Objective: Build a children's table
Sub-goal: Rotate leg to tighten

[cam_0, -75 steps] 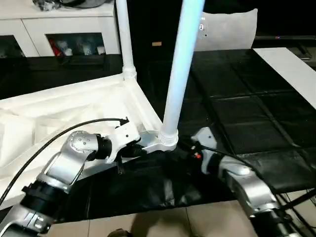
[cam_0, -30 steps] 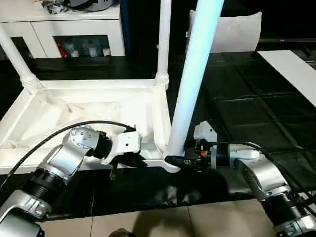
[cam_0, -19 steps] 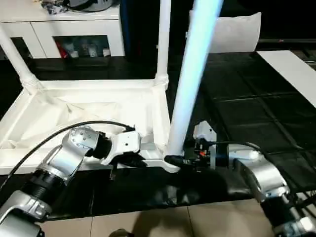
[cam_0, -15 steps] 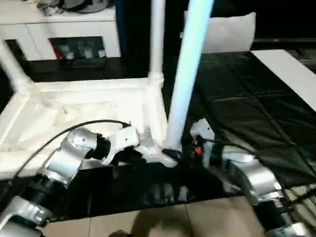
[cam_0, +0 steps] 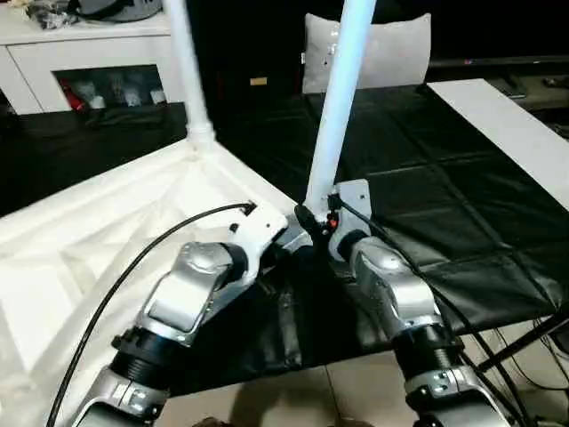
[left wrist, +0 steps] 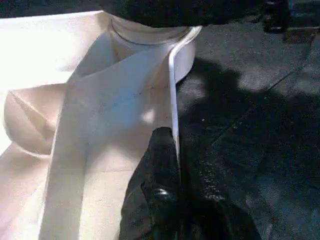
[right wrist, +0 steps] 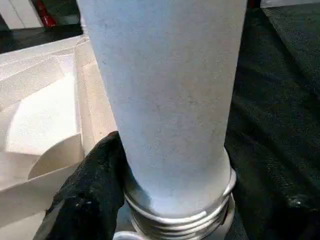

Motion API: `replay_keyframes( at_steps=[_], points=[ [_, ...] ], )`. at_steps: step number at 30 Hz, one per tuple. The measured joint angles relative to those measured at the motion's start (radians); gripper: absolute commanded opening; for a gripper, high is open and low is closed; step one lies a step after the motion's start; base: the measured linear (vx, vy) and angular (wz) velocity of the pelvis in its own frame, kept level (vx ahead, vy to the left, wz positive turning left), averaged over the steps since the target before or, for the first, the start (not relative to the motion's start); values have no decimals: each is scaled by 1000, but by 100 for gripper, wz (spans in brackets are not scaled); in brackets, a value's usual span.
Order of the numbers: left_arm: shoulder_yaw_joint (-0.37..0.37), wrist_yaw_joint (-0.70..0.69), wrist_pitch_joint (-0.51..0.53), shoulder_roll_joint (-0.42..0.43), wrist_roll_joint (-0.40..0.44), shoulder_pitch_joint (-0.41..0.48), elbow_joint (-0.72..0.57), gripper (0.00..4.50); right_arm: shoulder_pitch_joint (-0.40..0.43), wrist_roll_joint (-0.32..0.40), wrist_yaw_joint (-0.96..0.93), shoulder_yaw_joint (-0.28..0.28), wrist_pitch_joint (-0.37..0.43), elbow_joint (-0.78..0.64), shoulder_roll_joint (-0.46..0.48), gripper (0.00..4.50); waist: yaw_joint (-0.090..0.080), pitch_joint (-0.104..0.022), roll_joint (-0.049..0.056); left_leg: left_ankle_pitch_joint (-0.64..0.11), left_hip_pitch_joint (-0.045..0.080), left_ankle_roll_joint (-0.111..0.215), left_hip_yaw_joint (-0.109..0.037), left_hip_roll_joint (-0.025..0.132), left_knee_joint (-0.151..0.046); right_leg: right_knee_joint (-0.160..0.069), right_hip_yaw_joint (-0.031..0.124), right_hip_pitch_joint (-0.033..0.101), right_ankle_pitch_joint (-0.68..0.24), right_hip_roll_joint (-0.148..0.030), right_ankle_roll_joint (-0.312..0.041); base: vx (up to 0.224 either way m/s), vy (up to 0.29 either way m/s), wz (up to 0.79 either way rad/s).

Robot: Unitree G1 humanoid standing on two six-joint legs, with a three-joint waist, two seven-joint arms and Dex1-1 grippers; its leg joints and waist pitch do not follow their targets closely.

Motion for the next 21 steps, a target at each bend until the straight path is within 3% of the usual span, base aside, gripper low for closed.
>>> replay_keyframes(
  at_steps=[1,3,6,10,17,21],
  points=[
    [-3,-2,-6,5,1,0,1,0,0,0,-1,-1,-3,2,3,336,0,0,0,0,0,0,0,0,0,0,0,0,0,0,0,0,0,0],
    [-4,-9,-20,17,2,0,4,0,0,21,4,-17,-8,6,19,336,0,0,0,0,0,0,0,0,0,0,0,0,0,0,0,0,0,0],
    [-4,-33,-36,34,1,0,5,0,3,39,18,-32,-15,23,22,377,2,0,0,0,0,0,0,0,0,0,0,0,0,0,1,0,0,0],
    [-10,-84,-94,71,-14,-1,15,0,44,58,99,-31,-33,-10,-12,409,22,1,1,0,-2,0,0,0,0,-1,0,-1,0,0,1,0,0,0],
    [-27,-282,-292,203,-56,-17,104,0,184,116,390,26,-33,-218,-220,446,52,1,1,0,-5,0,0,-1,1,-3,0,-2,2,-1,3,0,0,0],
    [-49,-395,-401,264,-57,-32,154,0,196,118,509,45,-34,-262,-304,446,55,1,2,0,-4,0,0,-1,2,-2,0,-1,2,-1,3,0,0,0]
  ],
)
